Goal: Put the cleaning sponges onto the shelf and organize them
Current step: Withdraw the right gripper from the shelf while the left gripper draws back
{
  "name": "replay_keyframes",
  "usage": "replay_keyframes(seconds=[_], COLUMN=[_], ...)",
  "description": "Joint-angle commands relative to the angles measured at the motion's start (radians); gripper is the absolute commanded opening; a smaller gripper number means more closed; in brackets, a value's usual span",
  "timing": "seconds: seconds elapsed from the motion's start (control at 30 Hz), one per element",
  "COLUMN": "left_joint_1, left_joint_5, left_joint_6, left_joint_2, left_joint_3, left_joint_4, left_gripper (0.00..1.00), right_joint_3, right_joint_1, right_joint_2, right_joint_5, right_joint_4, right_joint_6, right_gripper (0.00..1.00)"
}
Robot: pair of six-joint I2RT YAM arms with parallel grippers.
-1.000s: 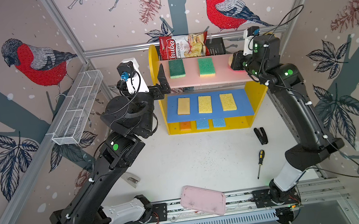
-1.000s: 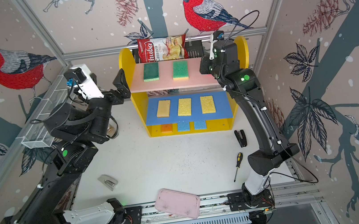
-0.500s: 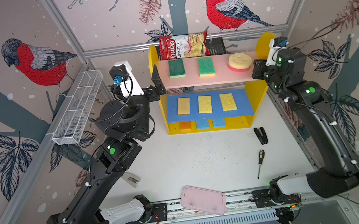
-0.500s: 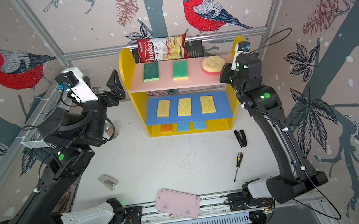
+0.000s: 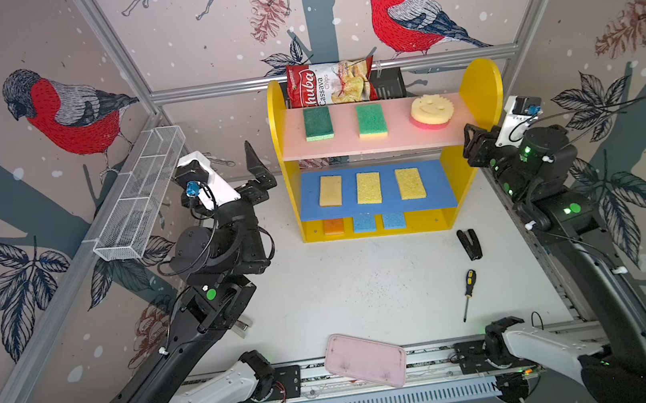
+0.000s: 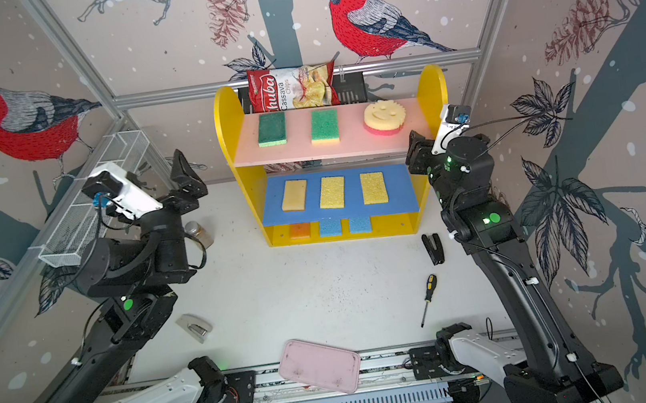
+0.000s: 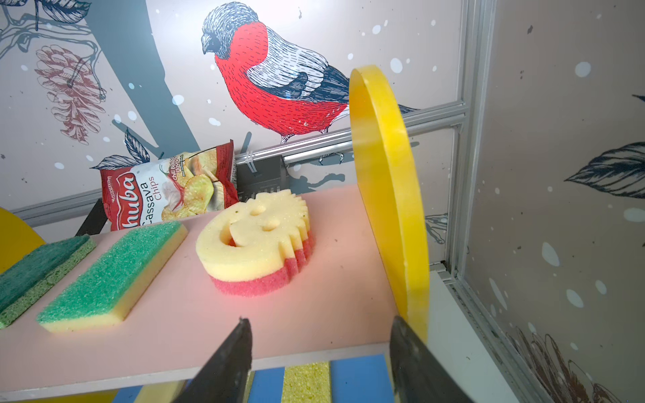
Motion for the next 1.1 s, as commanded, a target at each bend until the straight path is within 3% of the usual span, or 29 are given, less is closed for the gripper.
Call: replay_keyframes(seconds=[0.0, 0.13, 0.43, 0.63, 0.87, 1.07], left_joint_1=[0.012, 0.018, 0.041, 0.064, 0.086, 0.098], left_joint_5=[-0.029, -0.020, 0.028, 0.038, 0.035, 0.040], left_joint_6=[-0.007, -0.029, -0.033, -0.030, -0.018, -0.033], left_joint_2=[-0.002, 0.026, 0.086, 0.085, 0.069, 0.062], left_joint_3=[0.008, 0.034, 0.085, 0.083, 0.055, 0.043], left_joint_4=[0.070, 0.031, -0.051, -0.044, -0.034, -0.018], left_gripper=[0.98, 0.98, 0.98, 0.98, 0.98, 0.98], right_joint_3=[0.009, 0.116, 0.267, 0.349, 0.303, 0.344], right_joint_1=[-0.007, -0.011, -0.048, -0.090, -0.092, -0.096], right_joint_2=[0.001, 0.091, 0.253, 0.331, 0.314, 0.343], right_joint_5=[0.016, -0.002, -0.099, -0.181, -0.196, -0.186], right_joint_4=[0.071, -0.036, -0.127, -0.143, -0.083, -0.134], right_joint_6=[-0.016, -0.021, 0.025, 0.076, 0.095, 0.086], right_gripper=[0.49, 0.46, 0.66, 0.72, 0.74, 0.75])
